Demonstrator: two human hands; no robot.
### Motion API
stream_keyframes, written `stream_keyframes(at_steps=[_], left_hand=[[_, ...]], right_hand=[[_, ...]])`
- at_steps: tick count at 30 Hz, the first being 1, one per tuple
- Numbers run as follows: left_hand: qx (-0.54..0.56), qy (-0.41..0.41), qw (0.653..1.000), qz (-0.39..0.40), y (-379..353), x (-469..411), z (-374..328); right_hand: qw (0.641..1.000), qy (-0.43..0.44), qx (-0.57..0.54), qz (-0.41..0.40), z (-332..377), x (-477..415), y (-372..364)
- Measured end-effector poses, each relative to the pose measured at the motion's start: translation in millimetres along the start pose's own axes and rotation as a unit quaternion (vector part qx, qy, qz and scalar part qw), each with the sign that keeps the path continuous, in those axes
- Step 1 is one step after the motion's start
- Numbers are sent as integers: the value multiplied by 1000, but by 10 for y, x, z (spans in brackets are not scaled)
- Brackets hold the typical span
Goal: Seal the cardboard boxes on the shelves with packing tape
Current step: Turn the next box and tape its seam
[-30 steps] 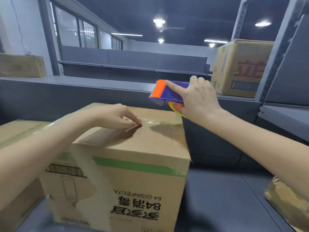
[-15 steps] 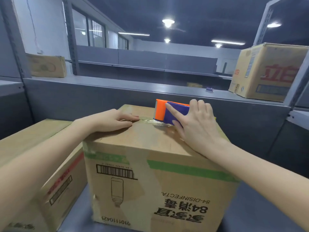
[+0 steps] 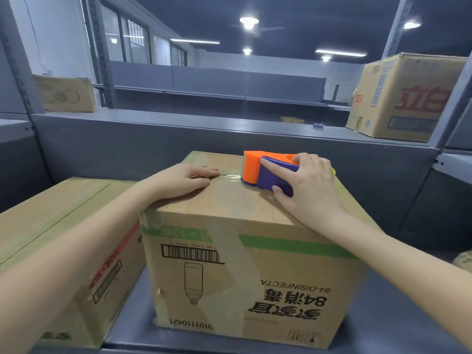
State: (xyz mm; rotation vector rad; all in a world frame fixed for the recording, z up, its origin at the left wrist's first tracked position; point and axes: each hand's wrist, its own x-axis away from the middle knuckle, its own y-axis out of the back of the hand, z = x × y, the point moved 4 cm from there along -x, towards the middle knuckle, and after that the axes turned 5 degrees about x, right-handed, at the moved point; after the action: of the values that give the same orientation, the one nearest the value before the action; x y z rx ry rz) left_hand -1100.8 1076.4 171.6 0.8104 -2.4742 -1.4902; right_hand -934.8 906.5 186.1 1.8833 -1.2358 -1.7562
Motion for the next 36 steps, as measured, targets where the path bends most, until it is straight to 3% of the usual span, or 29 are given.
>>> stream_keyframes(at_steps=[3,7,11,14,18,22,29,36], left_hand=[[3,28,1000,-13,-45,50,-87],[-17,81,990,-113,-318,152,-461],[-27,69,993,-90,-562,143,-796],[31,53,997,-50,-417,125,-722],[-24,3,999,22,-223,70,-532],[-50,-6,998,26,-115,-64,-337],[-15,-17,1000,18,-215,-164,-160],[-55,-31,998,12,-248,4,-194]], right_hand=[[998,25,-50,1,-133,3,-37],[990,85,-108,38,-586,49,-42],[989,91,-97,61,-788,116,-4],[989,100,-92,54,-587,134,75],[988,81,-129,33,-41,125,202],[967,18,-224,118,580,119,259],[947,-11,-113,302,1109,88,109],[940,33,-135,311,1079,265,338]])
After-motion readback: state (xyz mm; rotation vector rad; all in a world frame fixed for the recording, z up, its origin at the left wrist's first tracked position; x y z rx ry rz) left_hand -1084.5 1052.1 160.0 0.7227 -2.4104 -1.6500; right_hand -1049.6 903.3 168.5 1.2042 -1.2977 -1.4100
